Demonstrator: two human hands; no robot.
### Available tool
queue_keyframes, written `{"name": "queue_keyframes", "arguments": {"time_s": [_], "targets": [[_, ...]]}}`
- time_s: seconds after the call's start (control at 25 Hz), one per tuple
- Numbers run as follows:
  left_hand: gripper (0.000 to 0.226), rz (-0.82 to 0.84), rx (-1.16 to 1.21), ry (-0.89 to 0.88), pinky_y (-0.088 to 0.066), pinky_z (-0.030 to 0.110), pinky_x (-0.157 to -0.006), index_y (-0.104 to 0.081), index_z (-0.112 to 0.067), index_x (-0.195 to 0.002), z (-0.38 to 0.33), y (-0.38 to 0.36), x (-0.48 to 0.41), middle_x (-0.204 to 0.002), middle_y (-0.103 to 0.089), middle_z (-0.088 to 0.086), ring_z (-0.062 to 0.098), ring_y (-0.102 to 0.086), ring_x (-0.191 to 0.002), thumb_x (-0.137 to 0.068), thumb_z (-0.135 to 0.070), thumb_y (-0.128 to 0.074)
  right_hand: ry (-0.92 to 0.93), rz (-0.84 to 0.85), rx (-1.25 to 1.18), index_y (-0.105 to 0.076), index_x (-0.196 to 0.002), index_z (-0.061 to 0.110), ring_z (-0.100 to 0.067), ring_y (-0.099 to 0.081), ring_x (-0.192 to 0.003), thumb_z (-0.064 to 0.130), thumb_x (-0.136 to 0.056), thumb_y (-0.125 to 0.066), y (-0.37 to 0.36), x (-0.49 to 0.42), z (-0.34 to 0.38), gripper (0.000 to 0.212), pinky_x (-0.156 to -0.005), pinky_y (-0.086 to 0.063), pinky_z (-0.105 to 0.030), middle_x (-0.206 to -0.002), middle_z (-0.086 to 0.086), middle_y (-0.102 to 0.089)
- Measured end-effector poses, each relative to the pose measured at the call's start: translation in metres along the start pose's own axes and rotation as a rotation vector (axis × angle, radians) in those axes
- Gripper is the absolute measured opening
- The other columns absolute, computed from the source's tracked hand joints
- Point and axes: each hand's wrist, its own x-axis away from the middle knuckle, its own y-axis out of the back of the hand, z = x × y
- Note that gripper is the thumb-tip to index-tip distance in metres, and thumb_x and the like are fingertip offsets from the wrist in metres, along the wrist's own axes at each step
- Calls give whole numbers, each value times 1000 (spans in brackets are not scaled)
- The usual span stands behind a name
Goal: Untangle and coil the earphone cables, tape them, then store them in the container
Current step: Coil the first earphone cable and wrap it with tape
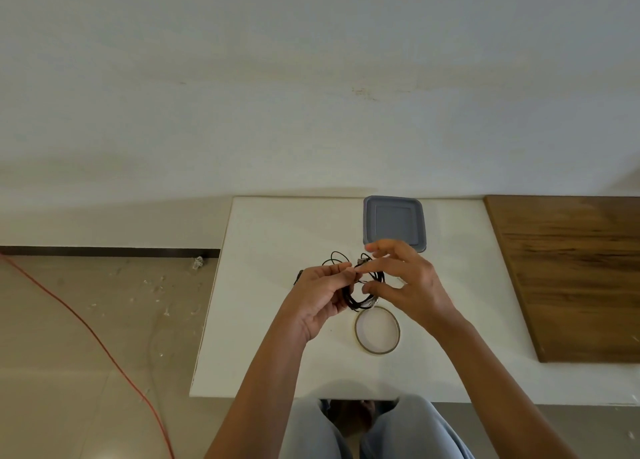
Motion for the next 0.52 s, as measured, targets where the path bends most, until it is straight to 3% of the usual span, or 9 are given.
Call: {"name": "queue_keyframes", "arguments": {"time_s": [0.12, 0.28, 0.36, 0.52], "targets": [[8, 9, 12, -1, -53, 31, -76, -67, -8, -95, 1, 2, 0, -80, -64, 5, 15, -58, -74, -87, -9, -66, 152, -69, 76, -77, -84, 14, -14, -58, -93, 25, -81, -70, 0, -3, 0, 14, -78, -47, -22, -96, -1, -68], [20, -6, -60, -60, -53, 28, -72, -63, -4, -104, 0, 1, 2, -76, -67, 2, 14, -61, -71, -85, -5, -68, 164, -58, -28, -75, -84, 9, -12, -65, -88, 15, -81, -71, 1, -8, 4, 8, -76, -54, -27, -89, -1, -71], [22, -14, -142, -118, -54, 29, -75, -62, -4, -103, -1, 2, 3, -78, -70, 3, 14, -65, -75, -83, -4, -70, 73, -26, -117, -75, -85, 9, -8, -67, -82, 9, -79, -73, 4, -10, 6, 6, -73, -56, -26, -84, 2, -72], [26, -60, -399, -292, -53, 30, -80, -60, -12, -99, -6, 4, 3, -80, -74, 1, 15, -70, -80, -79, -7, -76, -289, 34, -284, -76, -81, 17, -4, -67, -78, 9, -80, -73, 6, -16, 16, 9, -73, -53, -16, -77, 10, -73]]}}
